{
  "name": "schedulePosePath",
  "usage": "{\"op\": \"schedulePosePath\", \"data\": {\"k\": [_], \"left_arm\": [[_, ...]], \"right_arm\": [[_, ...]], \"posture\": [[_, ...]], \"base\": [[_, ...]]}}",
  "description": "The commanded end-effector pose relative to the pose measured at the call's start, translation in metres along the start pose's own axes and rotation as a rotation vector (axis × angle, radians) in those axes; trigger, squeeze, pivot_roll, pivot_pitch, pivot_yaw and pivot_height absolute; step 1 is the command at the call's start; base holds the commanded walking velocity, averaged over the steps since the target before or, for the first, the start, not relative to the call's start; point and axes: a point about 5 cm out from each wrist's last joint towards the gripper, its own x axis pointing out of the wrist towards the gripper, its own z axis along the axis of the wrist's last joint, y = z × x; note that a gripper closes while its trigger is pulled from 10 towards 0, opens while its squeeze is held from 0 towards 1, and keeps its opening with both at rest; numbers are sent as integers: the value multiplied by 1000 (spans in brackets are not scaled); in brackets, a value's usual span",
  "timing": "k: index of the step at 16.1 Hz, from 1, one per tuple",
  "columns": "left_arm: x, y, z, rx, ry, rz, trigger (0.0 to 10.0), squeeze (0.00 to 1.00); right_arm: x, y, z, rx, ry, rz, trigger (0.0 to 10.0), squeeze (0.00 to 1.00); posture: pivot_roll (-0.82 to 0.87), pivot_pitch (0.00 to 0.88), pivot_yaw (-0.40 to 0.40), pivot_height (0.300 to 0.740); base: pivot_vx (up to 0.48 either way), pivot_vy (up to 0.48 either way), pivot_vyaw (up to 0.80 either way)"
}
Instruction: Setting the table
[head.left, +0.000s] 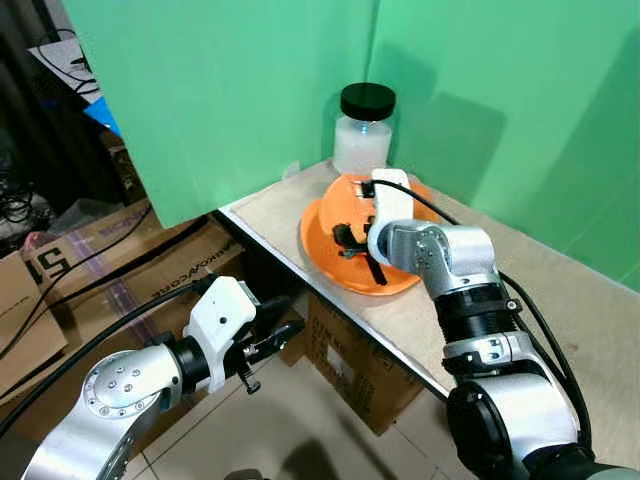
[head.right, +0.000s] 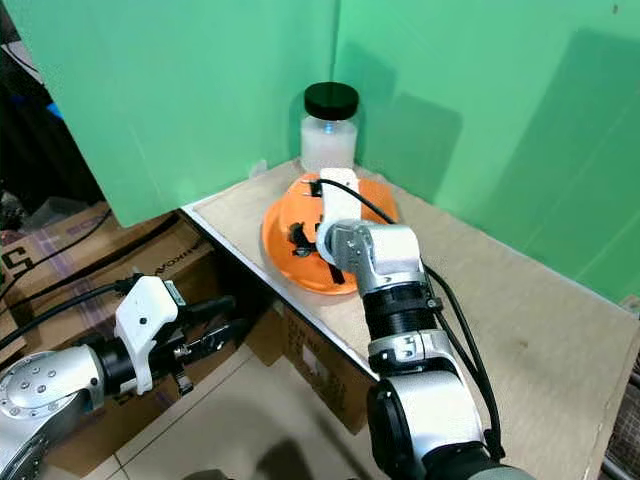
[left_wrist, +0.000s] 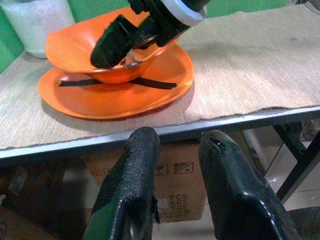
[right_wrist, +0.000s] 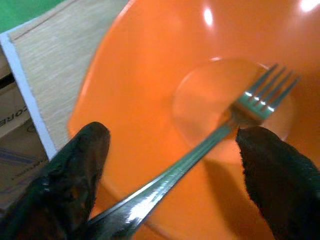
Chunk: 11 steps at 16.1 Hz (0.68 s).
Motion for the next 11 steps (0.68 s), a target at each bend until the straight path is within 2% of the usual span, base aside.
{"op": "schedulePosePath", "data": {"k": [1,2,5,11], "left_arm": [[0,-1,-3,5,21,1,10000,0],[0,0,-3,8,22,2,10000,0],[0,3,-4,23,32,10,10000,0],[3,5,-5,40,38,15,10000,0]], "right_arm": [[1,-2,3,34,6,-7,275,0],[3,-3,3,49,14,-6,0,0],[6,-8,-4,75,41,-14,0,0],[9,-13,-11,75,76,-13,0,0]], "posture": [[75,0,-18,740],[76,0,-19,740],[72,0,-18,740],[63,0,-16,740]], "base": [[0,0,0],[0,0,0],[0,0,0],[0,0,0]]}}
